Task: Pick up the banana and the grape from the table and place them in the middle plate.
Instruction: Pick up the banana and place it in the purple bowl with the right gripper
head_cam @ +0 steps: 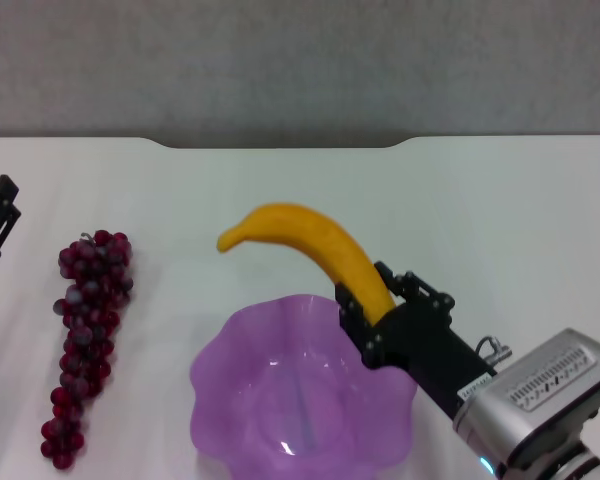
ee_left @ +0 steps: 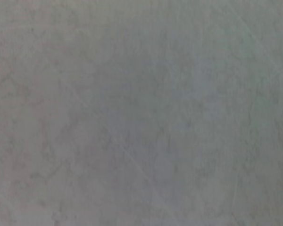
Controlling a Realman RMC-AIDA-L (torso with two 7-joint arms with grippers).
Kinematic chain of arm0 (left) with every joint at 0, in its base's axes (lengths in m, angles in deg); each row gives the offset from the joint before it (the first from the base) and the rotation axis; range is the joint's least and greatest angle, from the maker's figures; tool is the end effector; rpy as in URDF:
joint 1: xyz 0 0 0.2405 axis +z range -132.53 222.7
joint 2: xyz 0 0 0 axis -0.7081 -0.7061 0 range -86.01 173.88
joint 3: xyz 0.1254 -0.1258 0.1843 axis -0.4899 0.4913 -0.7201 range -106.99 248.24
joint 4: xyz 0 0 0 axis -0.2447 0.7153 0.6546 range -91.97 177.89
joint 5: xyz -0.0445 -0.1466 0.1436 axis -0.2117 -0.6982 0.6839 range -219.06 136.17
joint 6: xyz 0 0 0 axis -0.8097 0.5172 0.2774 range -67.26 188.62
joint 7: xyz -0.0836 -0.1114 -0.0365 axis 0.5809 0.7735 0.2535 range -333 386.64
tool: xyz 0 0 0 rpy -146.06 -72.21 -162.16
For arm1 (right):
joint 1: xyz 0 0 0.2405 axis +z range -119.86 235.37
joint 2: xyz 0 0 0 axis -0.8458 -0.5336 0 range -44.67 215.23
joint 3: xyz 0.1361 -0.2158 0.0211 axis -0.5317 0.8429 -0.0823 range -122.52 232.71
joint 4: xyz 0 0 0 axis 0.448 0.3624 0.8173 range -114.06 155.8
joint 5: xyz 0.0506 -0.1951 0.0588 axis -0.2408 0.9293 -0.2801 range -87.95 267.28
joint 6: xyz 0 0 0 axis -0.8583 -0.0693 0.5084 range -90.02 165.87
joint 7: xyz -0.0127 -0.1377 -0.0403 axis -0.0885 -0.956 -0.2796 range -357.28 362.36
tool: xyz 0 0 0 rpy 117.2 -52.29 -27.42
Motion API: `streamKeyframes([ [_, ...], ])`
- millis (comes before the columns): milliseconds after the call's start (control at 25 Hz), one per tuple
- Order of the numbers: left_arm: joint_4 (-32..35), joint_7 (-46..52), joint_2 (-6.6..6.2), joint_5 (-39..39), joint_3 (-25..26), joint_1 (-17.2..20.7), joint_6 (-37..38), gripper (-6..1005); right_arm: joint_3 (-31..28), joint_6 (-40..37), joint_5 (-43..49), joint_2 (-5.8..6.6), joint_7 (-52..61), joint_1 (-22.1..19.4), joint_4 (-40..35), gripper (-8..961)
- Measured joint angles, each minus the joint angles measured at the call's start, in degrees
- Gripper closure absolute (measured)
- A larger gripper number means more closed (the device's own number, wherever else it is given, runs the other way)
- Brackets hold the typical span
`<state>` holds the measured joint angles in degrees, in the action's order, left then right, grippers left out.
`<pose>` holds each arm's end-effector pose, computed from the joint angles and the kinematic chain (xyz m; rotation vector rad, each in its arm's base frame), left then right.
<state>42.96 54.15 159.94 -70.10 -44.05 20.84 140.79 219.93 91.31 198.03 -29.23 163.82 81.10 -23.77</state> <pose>-0.3480 0.3118 0.0343 -1.5607 -0.5679 -0.9067 0.2272 0.2799 -0.1216 -2.0528 0.4796 0.6940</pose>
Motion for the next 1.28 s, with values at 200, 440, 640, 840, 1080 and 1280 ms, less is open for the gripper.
streamKeyframes([
  [200, 0.0, 0.0, -0.13, 0.0, 0.18, 0.26, 0.38, 238, 0.03, -4.4, 2.16, 0.0, 0.0, -1.4, 0.2, 457],
  [440, 0.0, -0.05, -0.2, 0.0, -0.01, 0.25, 0.41, 238, 0.05, -7.74, 3.11, 0.0, 0.0, -2.35, 0.54, 456],
  [640, 0.0, -0.12, -0.27, 0.0, -0.03, 0.25, 0.4, 238, 0.05, -8.82, 3.14, 0.0, 0.0, -2.38, 0.52, 456],
  [840, 0.0, -0.14, -0.26, 0.0, 0.01, 0.25, 0.4, 238, 0.05, -9.94, 3.17, 0.0, 0.0, -2.41, 0.3, 457],
  [1080, -0.05, -0.17, -0.26, 0.0, 0.11, 0.25, 0.82, 238, 0.05, -10.51, 2.75, 0.0, 0.01, -2.41, 0.08, 454],
  [1280, -0.75, -0.17, -0.17, -0.02, 0.28, 0.2, 1.16, 238, -0.13, -11.26, 2.31, 0.0, 0.08, -2.38, 0.02, 446],
])
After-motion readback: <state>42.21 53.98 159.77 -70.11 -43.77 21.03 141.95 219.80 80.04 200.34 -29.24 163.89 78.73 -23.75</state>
